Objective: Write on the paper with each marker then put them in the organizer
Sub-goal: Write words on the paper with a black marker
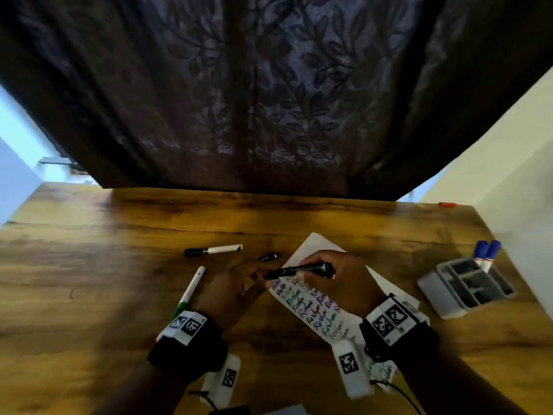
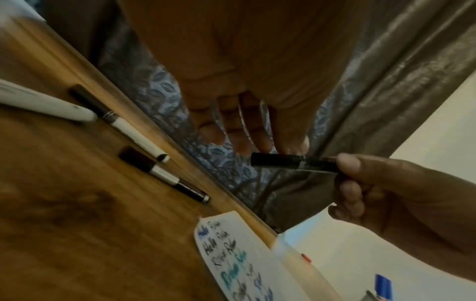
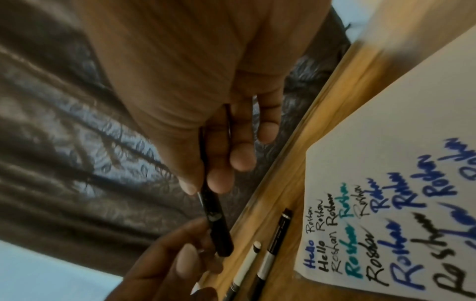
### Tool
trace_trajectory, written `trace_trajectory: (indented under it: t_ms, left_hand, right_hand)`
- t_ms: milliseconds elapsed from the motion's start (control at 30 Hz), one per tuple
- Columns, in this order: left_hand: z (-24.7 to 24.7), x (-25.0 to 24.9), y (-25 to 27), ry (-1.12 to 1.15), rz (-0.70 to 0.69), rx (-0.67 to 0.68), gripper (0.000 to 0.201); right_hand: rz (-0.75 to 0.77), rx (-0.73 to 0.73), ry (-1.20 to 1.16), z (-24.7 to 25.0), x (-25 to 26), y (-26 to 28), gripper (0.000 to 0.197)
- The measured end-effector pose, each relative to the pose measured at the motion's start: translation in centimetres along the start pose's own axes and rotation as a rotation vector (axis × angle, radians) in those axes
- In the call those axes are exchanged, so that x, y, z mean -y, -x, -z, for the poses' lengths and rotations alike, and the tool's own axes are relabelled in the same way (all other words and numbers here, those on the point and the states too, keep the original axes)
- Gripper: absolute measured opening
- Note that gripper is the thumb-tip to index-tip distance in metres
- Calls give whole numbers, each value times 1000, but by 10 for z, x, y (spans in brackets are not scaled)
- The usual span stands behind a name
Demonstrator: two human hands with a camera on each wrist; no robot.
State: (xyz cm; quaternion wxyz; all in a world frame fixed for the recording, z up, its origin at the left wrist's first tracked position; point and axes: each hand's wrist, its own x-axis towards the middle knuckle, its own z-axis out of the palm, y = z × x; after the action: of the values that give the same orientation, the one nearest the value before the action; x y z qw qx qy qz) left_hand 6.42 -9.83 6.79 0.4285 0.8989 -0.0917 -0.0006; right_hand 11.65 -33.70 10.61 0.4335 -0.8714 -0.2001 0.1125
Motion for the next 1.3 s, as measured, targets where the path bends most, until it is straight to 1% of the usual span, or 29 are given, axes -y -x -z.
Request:
trace_trajectory:
  t_ms: [100,167,267,333,433,467,533,600,700,767,800,833,867,900,933,967,1000,1033,1067,1100,1133,1167,1233,1300]
  left_hand:
    - [-19,-23,-16,-29,-6,50,33]
    - [-27,-36,-25,-11,-41,69,27]
    - [-39,-58,-33,5,-141,95,27]
    - [-42,-70,-35,-21,-214,124,26]
    - [-52,-88,-42,-32,-322,163,25]
    - [-55,-90,-44,-21,-342,171,29]
    - [-59,-95,-48,10,-329,206,40]
    - [-61,-101,-50,41,-319,246,44]
    - [-57,-107,-52,47,-351,248,39]
    - [-59,-115,-54,19,-375,265,36]
    - [-61,-112,-55,7,-379,279,36]
    - [-61,-108,-56,17,-329,285,36]
    - [-55,-100,-55,67,-238,261,37]
    - [-44,-89,-51,102,-123,205,42]
    - [-31,-71,-47,88,-1,137,48]
    - [-14,-55,-42,-4,53,61,51]
    - [1,-42,-39,-56,108,16,49]
    - [9,-32,-38,-97,125,-11,46]
    - [9,-26,-37,-91,141,-24,42]
    - [2,-28,-39,-72,167,-25,41]
    - [-10,-33,-43,-67,191,0,42]
    - [-27,-39,-47,-76,210,54,43]
    - [-65,-49,-56,-107,238,155,39]
    - [-100,-46,-61,-122,269,190,33]
  right_hand:
    - [-47,-36,-176,19,-8,16,10]
    - [-50,-54,-326,27,-10,25,14]
    - [-65,-97,-618,35,-11,39,16]
    - [-51,-103,-715,38,-10,45,20]
    - [-19,-109,-629,48,-8,53,36]
    - [-5,-96,-603,52,-6,54,41]
    - [-5,-63,-586,64,-2,57,47]
    - [9,-2,-540,81,-4,60,48]
    - [90,66,-414,97,-3,62,47]
    - [149,81,-367,98,-2,60,46]
    - [168,69,-361,100,-11,59,47]
    - [168,47,-369,107,-24,60,49]
    - [129,-27,-389,120,-39,60,55]
    - [64,-126,-406,139,-53,62,62]
    - [15,-240,-480,163,-67,67,60]
    - [-19,-353,-622,188,-75,72,45]
    - [-19,-386,-747,208,-78,73,30]
    - [24,-375,-773,222,-79,77,30]
    - [50,-358,-731,226,-79,78,34]
    - [97,-340,-662,218,-80,75,38]
    - [92,-327,-634,205,-79,72,43]
    - [53,-309,-604,189,-82,67,45]
    - [-58,-289,-677,151,-93,56,36]
    - [-57,-249,-721,116,-98,51,27]
